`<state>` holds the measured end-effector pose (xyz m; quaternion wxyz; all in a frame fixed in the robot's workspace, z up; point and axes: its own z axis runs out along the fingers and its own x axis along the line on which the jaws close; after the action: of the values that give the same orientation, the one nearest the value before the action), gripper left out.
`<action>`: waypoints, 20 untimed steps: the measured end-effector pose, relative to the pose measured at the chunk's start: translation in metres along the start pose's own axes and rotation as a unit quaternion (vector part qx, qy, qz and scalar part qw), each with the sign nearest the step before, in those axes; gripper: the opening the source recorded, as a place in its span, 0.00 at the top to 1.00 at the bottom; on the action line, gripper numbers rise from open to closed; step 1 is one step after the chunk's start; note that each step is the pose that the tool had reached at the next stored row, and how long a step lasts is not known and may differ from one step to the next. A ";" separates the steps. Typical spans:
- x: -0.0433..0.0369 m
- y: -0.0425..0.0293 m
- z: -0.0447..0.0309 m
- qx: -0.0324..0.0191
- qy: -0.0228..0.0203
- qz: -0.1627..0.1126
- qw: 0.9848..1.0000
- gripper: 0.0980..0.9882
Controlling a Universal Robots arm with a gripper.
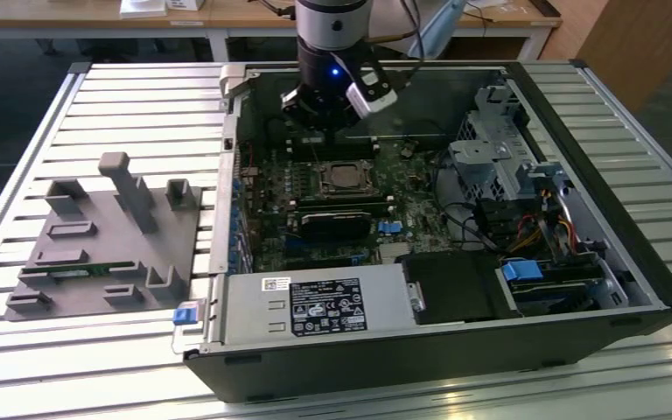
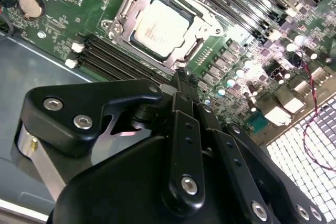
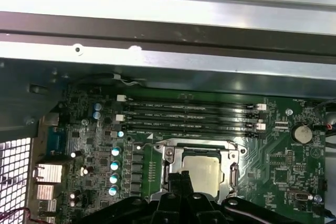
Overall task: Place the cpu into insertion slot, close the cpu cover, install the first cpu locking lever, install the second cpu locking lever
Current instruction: 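Install the first cpu locking lever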
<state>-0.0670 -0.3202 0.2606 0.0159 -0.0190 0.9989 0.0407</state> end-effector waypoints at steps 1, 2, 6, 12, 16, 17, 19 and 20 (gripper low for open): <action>0.0012 0.0001 0.0000 0.000 0.000 0.000 1.000 0.99; 0.0028 0.0001 -0.0001 0.000 0.000 0.000 1.000 0.99; 0.0110 0.0004 -0.0002 0.000 0.000 0.000 1.000 0.99; 0.0273 0.0011 -0.0004 0.000 -0.001 0.000 1.000 0.99; 0.0337 0.0020 0.0001 0.000 -0.001 0.000 1.000 0.99; 0.0346 0.0028 0.0004 0.000 -0.001 0.000 1.000 0.99; 0.0360 0.0047 0.0015 0.000 -0.001 0.000 1.000 0.99; 0.0366 0.0057 0.0020 0.000 -0.001 0.000 1.000 0.99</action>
<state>-0.1038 -0.3156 0.2579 0.0169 -0.0190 0.9988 0.0407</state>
